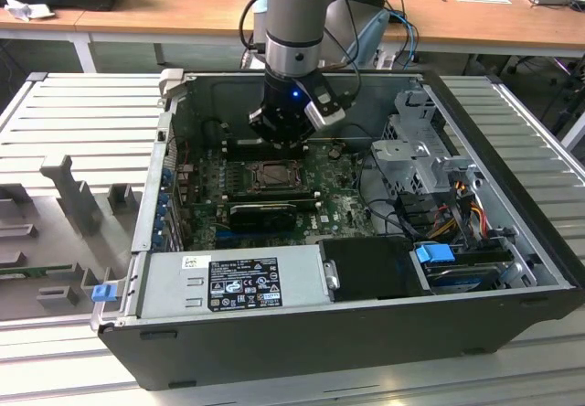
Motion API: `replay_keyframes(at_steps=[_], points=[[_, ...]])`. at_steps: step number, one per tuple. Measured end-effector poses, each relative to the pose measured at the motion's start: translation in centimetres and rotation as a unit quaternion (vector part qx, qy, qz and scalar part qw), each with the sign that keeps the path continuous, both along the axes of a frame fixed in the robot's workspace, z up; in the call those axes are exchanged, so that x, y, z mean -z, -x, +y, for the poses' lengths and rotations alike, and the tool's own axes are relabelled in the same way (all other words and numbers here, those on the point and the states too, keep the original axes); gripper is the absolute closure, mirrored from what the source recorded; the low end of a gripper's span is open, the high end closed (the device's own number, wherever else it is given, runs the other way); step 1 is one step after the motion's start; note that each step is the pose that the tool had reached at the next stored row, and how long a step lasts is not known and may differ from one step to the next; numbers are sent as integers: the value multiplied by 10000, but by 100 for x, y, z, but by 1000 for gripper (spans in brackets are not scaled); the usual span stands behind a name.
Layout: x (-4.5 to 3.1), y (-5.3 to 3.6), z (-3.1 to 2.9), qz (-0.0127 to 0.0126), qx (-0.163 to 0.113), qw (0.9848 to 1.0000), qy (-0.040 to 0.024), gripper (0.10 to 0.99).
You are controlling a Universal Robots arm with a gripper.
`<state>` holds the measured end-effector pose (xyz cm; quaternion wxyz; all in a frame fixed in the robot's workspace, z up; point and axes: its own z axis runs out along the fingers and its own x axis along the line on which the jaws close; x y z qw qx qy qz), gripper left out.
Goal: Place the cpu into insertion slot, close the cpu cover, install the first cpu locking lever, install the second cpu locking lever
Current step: 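Install the second cpu locking lever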
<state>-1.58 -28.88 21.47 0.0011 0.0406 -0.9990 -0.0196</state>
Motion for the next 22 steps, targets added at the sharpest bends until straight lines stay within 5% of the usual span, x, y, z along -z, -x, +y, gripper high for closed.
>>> replay_keyframes(at_steps=[5, 7, 11, 15, 19, 22], points=[[-139, 0, -1, -1, -1, 10000, -1, 980], [-149, -1, -15, -1, -1, 10000, -2, 980], [-150, -1, -136, -1, -1, 10000, -2, 980], [-161, -1, -171, 0, -1, 10000, 0, 980], [-388, -1, -174, -1, -1, 10000, -1, 980], [-388, -1, -250, -1, -1, 10000, -1, 980]])
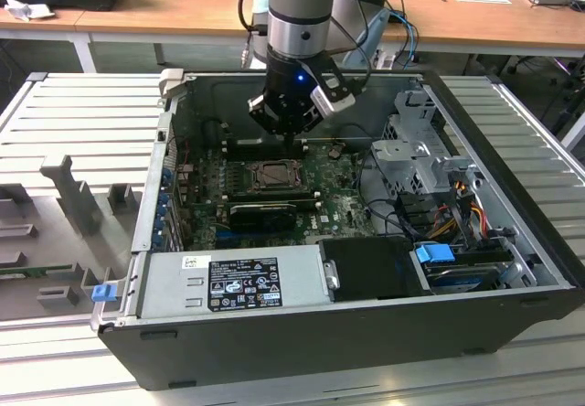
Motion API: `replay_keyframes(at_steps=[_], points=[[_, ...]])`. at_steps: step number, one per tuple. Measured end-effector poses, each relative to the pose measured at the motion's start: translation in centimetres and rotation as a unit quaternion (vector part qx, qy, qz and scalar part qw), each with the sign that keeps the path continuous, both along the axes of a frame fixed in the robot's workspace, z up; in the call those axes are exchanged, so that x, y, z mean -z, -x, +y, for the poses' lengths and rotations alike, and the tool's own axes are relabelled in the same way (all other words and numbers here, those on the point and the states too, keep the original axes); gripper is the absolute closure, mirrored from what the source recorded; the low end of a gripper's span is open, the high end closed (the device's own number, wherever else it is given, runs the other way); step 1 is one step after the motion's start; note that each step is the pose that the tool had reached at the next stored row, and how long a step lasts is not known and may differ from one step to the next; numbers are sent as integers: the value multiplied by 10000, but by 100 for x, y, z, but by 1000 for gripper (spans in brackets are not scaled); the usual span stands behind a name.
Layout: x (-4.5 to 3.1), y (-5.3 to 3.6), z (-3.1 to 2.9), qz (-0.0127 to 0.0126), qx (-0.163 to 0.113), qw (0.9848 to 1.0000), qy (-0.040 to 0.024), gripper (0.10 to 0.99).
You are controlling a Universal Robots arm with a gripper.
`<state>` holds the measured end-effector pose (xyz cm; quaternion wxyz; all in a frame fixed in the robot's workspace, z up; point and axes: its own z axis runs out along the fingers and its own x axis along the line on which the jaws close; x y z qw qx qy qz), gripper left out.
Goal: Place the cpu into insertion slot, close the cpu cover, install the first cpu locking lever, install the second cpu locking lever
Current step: 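Install the second cpu locking lever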
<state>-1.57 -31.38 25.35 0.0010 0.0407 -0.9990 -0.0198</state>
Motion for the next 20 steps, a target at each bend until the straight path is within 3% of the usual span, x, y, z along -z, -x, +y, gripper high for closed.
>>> replay_keyframes(at_steps=[7, 16, 20], points=[[2, 0, -86, 0, 0, 10000, 1, 980], [3, 0, -130, 0, 0, 10000, 1, 980], [43, 0, -220, 0, 1, 10000, -9, 980]])
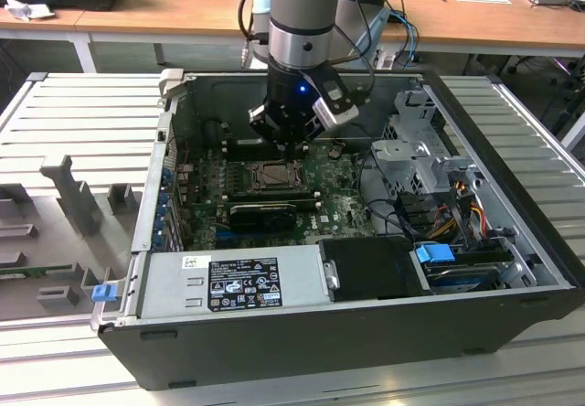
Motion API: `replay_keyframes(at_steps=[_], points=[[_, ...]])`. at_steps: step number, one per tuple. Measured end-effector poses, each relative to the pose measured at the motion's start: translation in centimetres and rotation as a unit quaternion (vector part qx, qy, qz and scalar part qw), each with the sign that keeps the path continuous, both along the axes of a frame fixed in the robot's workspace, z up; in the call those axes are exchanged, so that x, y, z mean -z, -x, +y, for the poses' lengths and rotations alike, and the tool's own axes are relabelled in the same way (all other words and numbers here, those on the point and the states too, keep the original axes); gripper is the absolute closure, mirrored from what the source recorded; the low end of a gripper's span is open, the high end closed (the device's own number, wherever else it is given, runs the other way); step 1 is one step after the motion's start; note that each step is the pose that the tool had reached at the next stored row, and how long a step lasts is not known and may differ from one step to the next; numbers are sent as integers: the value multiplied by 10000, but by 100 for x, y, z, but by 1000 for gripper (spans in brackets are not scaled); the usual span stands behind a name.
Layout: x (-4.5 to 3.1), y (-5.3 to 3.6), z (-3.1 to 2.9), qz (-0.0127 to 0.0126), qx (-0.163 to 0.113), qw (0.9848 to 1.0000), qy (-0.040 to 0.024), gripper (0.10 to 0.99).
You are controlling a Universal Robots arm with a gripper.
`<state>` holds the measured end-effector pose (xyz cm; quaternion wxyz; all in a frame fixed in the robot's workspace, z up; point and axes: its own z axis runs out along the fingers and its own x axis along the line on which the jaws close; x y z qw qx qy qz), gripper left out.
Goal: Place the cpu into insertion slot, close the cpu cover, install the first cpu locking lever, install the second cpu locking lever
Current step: 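Install the second cpu locking lever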
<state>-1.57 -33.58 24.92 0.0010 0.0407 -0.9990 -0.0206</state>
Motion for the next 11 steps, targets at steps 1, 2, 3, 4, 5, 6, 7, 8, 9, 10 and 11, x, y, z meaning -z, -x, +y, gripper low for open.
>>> replay_keyframes(at_steps=[1, 2, 3, 4, 5, 6, 7, 8, 9, 10, 11], points=[[18, 0, -26, 0, 0, 10000, 0, 980], [27, 0, -43, 0, -1, 10000, 1, 980], [41, 2, -67, 0, 0, 10000, 0, 980], [53, 3, -95, 1, 0, 10000, 0, 980], [75, 3, -138, 12, 0, 10000, 0, 980], [99, 2, -177, 35, -1, 10000, 0, 980], [109, 3, -221, 41, -1, 10000, 0, 980], [111, 4, -243, 41, 0, 10000, -1, 980], [112, 10, -265, 42, 0, 10000, -1, 980], [117, 53, -306, 42, 0, 10000, -33, 980], [124, 105, -320, 42, -1, 10000, -55, 980]])
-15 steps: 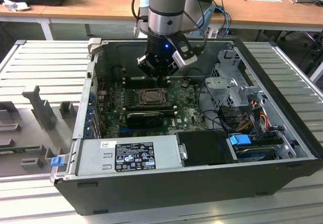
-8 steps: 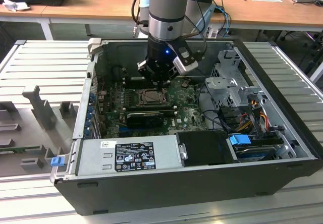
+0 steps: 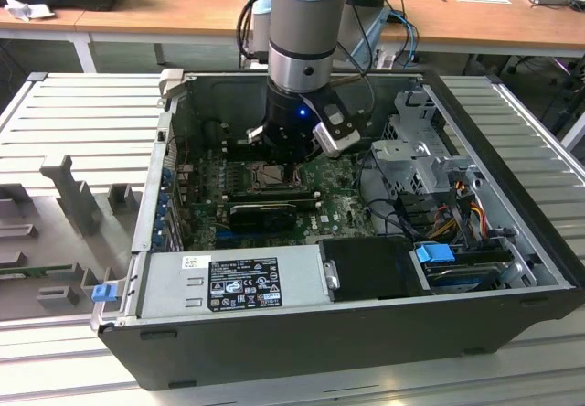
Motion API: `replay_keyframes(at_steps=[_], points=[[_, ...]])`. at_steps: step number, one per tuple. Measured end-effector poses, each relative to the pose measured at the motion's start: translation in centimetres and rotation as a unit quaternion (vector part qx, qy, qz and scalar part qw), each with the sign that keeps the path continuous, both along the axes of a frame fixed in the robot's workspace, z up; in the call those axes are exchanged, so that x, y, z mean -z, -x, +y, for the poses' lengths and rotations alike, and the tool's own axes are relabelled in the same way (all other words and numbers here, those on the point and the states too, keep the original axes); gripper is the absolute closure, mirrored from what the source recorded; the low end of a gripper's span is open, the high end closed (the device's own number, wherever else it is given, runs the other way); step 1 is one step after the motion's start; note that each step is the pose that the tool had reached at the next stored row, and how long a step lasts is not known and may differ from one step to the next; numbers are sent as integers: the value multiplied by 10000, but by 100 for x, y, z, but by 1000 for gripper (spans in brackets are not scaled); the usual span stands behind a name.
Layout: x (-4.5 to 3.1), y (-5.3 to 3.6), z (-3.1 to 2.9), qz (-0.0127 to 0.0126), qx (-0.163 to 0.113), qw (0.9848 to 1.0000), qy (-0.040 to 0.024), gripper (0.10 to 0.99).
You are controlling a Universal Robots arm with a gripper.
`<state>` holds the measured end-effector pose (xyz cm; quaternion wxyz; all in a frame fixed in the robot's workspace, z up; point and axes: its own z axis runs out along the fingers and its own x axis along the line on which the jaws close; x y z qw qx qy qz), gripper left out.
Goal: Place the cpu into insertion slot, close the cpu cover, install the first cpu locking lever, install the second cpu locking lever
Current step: 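Install the second cpu locking lever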
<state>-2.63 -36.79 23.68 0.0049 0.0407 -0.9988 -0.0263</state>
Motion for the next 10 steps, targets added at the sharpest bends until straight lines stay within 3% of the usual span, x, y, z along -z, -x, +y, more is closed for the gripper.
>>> replay_keyframes(at_steps=[1, 4, 7, 10], points=[[13, 132, -14, 0, 0, 10000, -32, 980], [45, 266, -18, -1, 1, 10000, -50, 980], [106, 292, -19, 0, -3, 10000, -54, 980], [215, 308, -19, 0, -47, 10000, -54, 980]])
